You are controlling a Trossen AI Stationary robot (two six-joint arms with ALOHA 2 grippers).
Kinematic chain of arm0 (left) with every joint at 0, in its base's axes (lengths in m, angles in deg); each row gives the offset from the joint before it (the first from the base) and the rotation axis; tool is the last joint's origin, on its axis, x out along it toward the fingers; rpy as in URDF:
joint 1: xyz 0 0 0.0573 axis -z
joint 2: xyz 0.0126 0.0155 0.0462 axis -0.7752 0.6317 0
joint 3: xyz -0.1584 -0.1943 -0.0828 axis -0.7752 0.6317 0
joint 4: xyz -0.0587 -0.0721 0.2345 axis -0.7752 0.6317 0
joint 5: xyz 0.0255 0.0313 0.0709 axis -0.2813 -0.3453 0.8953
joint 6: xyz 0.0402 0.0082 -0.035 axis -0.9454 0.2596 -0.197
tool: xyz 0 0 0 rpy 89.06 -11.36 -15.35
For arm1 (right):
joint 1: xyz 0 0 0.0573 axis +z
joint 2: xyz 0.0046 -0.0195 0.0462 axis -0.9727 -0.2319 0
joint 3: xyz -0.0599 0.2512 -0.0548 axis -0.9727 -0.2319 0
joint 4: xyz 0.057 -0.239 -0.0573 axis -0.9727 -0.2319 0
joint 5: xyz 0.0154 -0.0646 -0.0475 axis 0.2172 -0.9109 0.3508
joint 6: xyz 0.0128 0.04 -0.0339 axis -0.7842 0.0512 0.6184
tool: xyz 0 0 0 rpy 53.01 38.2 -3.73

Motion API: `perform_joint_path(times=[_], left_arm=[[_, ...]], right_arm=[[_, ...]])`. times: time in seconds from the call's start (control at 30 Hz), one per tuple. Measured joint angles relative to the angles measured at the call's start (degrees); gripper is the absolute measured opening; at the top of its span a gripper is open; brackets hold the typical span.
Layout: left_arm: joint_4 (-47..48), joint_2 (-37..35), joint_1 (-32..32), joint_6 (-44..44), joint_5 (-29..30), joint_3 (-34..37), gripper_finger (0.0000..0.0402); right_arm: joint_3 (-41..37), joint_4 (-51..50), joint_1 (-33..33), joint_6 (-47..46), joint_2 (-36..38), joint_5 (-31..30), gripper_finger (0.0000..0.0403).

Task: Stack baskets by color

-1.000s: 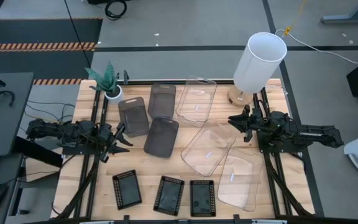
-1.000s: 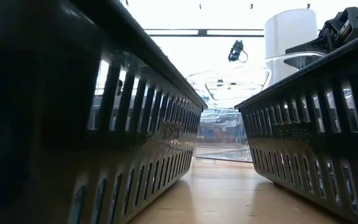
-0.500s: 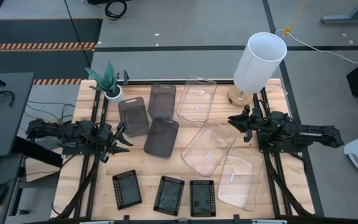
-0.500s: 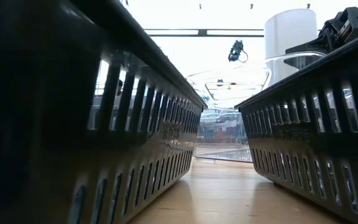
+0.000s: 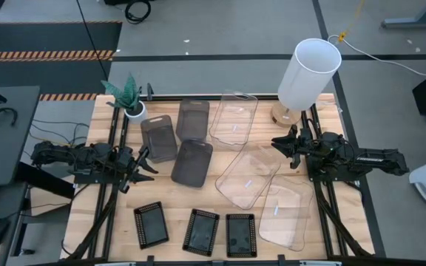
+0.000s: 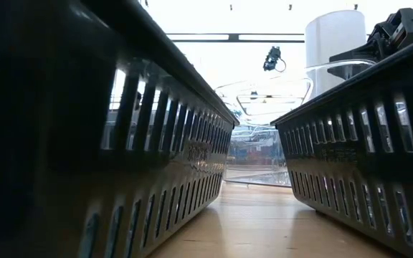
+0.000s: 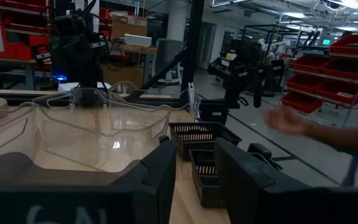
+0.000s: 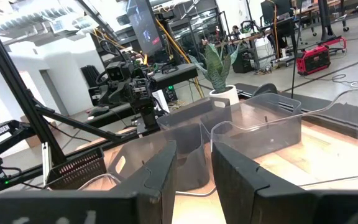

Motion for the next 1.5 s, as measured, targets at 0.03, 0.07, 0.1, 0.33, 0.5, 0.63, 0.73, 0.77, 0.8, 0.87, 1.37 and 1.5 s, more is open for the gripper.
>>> perform_joint_path(times=[0.03,0.07,0.1,0.33,0.5,0.63,0.73,0.77,0.8,0.87,1.37,1.5], left_arm=[[0.0,0.0,0.0,0.0,0.0,0.0,0.0117],[0.0,0.0,0.0,0.0,0.0,0.0,0.0117],[0.0,0.0,0.0,0.0,0.0,0.0,0.0117],[0.0,0.0,0.0,0.0,0.0,0.0,0.0117],[0.0,0.0,0.0,0.0,0.0,0.0,0.0117],[0.0,0.0,0.0,0.0,0.0,0.0,0.0117],[0.0,0.0,0.0,0.0,0.0,0.0,0.0117],[0.0,0.0,0.0,0.0,0.0,0.0,0.0117],[0.0,0.0,0.0,0.0,0.0,0.0,0.0117],[0.0,0.0,0.0,0.0,0.0,0.0,0.0117],[0.0,0.0,0.0,0.0,0.0,0.0,0.0117],[0.0,0.0,0.0,0.0,0.0,0.0,0.0117]], right_arm=[[0.0,0.0,0.0,0.0,0.0,0.0,0.0107],[0.0,0.0,0.0,0.0,0.0,0.0,0.0107],[0.0,0.1,0.0,0.5,0.0,0.0,0.0107],[0.0,0.7,0.0,2.9,0.0,0.0,0.0107],[0.0,5.7,0.0,3.1,0.0,-0.1,0.0107],[0.0,16.4,0.0,7.8,0.0,0.0,0.0107],[0.0,23.8,0.0,14.4,0.0,-0.2,0.0107],[0.0,25.8,0.0,15.2,0.0,-1.3,0.0107],[0.0,27.3,0.0,15.4,0.0,-2.9,0.0107],[0.0,28.9,-0.3,16.2,-0.6,-6.4,0.0107],[9.7,16.9,-5.6,9.9,-23.2,-4.6,0.0089],[14.6,12.9,-5.7,9.9,-30.5,-3.7,0.0089]])
